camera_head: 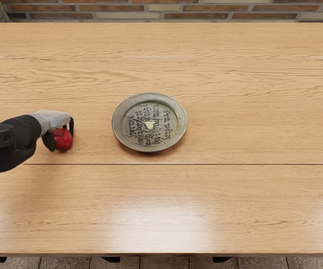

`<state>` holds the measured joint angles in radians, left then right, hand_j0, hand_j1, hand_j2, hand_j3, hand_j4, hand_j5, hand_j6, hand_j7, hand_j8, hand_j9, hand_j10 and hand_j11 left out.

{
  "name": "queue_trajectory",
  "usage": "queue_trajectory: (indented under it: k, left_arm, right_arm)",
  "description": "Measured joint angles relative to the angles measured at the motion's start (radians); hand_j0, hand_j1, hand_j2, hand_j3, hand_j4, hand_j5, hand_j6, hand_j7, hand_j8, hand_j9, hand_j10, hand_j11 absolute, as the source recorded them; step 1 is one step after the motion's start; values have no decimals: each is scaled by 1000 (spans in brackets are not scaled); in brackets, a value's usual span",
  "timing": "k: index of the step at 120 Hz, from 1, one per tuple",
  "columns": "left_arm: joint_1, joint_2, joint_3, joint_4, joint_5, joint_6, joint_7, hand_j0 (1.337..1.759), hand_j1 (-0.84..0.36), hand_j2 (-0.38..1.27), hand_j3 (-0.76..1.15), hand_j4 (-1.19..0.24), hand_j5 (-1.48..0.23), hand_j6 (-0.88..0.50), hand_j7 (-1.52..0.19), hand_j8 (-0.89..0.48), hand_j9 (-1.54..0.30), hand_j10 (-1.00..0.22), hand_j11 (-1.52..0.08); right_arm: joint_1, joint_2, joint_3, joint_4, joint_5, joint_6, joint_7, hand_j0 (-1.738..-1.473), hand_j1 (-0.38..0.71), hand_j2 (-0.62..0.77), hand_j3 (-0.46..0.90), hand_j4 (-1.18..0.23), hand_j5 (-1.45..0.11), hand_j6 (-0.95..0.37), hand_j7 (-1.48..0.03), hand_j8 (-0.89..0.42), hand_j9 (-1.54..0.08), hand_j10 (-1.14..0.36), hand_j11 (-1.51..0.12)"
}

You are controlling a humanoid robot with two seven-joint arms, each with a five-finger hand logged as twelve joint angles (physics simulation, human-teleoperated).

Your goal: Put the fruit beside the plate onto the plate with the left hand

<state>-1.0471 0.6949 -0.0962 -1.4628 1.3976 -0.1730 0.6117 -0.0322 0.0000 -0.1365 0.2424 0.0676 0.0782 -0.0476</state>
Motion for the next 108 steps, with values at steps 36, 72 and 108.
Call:
queue_trajectory:
  k: [36,72,108]
  left_arm:
    - [-19,3,-9,6,-69,-4,0,1645,-369,268,0,-271,-1135,-212,-1073,-364,-1067,-765,-1067]
    - [-24,18,-134,7,-229,-9,0,1645,-397,303,0,-224,-1159,-196,-1073,-343,-1077,-779,-1078]
    - [-19,10,-380,7,-620,-18,0,1646,-387,298,0,-254,-1112,-221,-1055,-356,-1053,-766,-1054]
  right_arm:
    - [0,0,0,0,0,0,0,-1658,-333,-3,0,-13,-17,-13,-17,-13,-17,-13,-17]
    - [0,0,0,0,0,0,0,-1658,-333,-3,0,-13,-17,-13,-17,-13,-17,-13,-17]
    - [0,0,0,0,0,0,0,-1658,-333,-3,0,-13,-17,-13,-17,-13,-17,-13,-17]
